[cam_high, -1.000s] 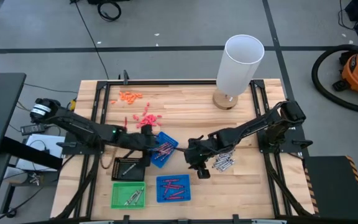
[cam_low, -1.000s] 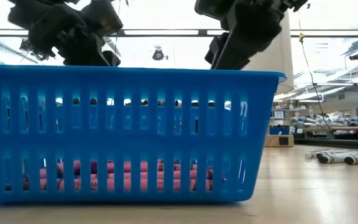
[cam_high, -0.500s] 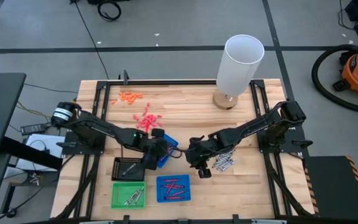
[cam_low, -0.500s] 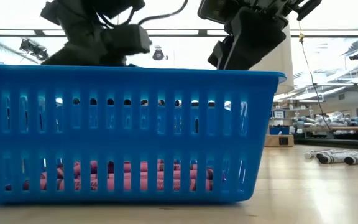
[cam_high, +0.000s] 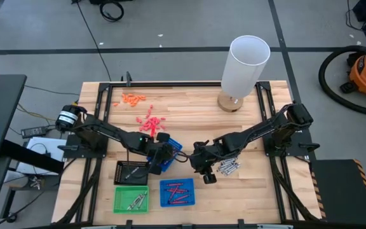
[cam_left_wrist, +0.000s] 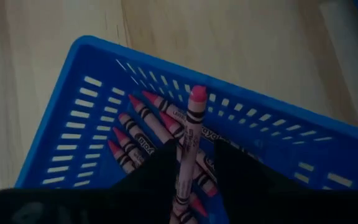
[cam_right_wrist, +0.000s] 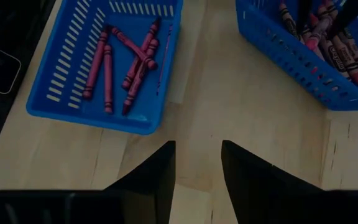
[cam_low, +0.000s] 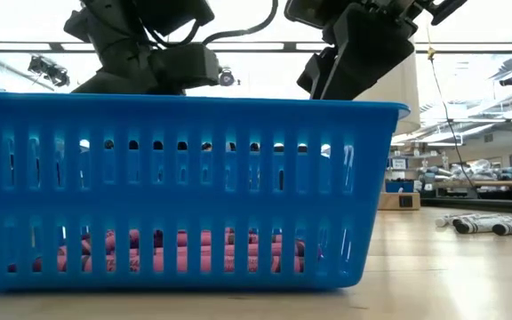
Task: Sort crayons
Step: Adjust the pink crayon into the top blue bin
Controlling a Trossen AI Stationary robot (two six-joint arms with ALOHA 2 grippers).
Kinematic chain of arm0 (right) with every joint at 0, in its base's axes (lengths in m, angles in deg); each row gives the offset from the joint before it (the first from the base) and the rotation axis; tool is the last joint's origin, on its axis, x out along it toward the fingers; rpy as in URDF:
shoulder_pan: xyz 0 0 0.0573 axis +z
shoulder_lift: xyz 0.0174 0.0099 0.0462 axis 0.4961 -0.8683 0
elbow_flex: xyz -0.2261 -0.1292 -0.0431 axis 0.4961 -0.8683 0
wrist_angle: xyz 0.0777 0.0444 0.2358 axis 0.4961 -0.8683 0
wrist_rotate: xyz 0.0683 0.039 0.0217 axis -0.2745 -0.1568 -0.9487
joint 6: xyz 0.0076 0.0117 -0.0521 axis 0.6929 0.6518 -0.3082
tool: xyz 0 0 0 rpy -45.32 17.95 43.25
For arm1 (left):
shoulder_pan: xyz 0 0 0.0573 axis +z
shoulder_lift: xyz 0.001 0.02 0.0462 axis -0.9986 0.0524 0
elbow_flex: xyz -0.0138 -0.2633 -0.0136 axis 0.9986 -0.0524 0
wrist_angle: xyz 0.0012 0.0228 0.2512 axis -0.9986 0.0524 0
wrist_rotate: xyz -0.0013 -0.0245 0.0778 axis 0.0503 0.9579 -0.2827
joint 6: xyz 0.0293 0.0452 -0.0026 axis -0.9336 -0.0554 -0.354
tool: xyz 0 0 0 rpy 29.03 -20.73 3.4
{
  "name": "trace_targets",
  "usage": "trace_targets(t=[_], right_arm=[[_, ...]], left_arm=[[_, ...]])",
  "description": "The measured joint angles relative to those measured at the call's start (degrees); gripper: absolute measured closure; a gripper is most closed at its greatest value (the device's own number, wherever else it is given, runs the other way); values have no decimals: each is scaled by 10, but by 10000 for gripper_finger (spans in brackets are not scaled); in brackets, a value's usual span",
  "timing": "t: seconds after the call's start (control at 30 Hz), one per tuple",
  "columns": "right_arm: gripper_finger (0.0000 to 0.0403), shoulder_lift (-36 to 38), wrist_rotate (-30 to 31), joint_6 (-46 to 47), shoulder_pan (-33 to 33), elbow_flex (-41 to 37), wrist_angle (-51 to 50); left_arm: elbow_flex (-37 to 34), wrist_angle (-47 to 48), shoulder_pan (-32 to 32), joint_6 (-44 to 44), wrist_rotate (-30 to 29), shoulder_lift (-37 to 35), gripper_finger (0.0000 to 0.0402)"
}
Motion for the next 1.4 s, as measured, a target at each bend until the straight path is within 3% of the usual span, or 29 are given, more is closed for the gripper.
trace_targets(t=[0.33,0.47,0.63,0.93,1.2,1.4], right_arm=[[266,0,7,-2,0,0,-6],[266,0,7,-4,0,0,-15],[266,1,7,-5,0,0,-24],[266,3,7,-12,0,0,-24],[266,3,7,-14,0,0,-24],[266,3,7,-18,0,0,-34]], left_arm=[[0,-1,0,25,0,0,368],[0,9,0,33,0,0,382],[9,40,0,58,-15,-1,382],[45,115,26,197,2,-2,381],[45,121,31,260,6,-2,380],[45,127,31,272,9,-2,340]])
